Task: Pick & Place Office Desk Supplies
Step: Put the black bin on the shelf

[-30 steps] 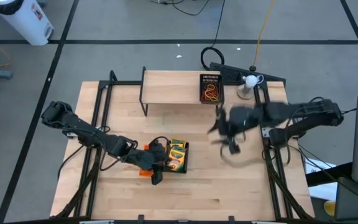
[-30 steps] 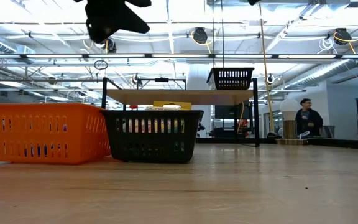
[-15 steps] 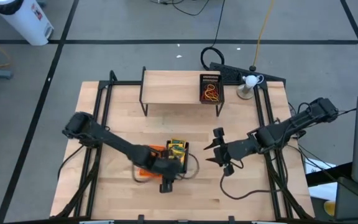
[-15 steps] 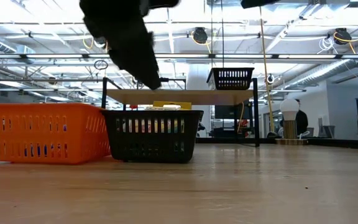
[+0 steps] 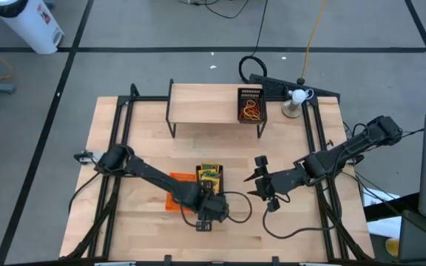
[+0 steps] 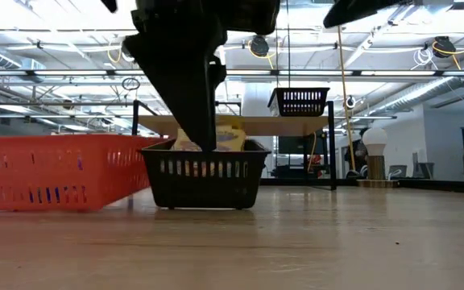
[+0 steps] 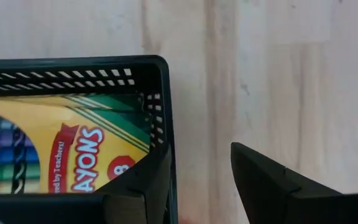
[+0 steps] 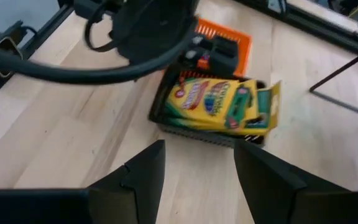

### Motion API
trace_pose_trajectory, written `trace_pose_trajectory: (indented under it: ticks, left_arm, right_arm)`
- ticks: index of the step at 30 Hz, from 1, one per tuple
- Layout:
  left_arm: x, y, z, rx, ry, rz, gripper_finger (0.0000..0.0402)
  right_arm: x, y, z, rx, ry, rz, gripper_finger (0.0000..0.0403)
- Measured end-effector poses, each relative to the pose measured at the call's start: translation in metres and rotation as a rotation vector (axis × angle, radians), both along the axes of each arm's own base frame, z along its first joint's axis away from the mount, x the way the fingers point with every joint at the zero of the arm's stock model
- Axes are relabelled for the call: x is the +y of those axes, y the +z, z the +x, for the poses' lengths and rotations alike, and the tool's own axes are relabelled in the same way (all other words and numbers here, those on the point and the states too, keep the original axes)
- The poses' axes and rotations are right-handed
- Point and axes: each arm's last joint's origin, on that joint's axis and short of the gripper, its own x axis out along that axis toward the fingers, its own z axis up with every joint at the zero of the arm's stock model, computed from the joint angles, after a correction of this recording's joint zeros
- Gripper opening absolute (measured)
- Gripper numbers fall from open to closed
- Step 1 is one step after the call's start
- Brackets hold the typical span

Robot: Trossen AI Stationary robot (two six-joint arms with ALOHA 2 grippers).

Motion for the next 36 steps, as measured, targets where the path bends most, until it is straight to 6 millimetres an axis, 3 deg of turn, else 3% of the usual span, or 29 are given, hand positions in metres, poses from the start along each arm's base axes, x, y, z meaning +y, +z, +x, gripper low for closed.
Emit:
trace_pose_trajectory:
  ticks: [24, 36]
  left_arm:
    - [0.014, 0.006, 0.003, 0.014, 0.035, -0.026, 0.017]
    - [0.013, 0.027, 0.01, -0.032, 0.032, -0.044, 0.017]
  right_arm:
    - [-0.001, -0.005, -0.001, 0.014, -0.008, 0.004, 0.0183]
    - [-0.001, -0.004, -0.001, 0.012, -0.004, 0.0, 0.0183]
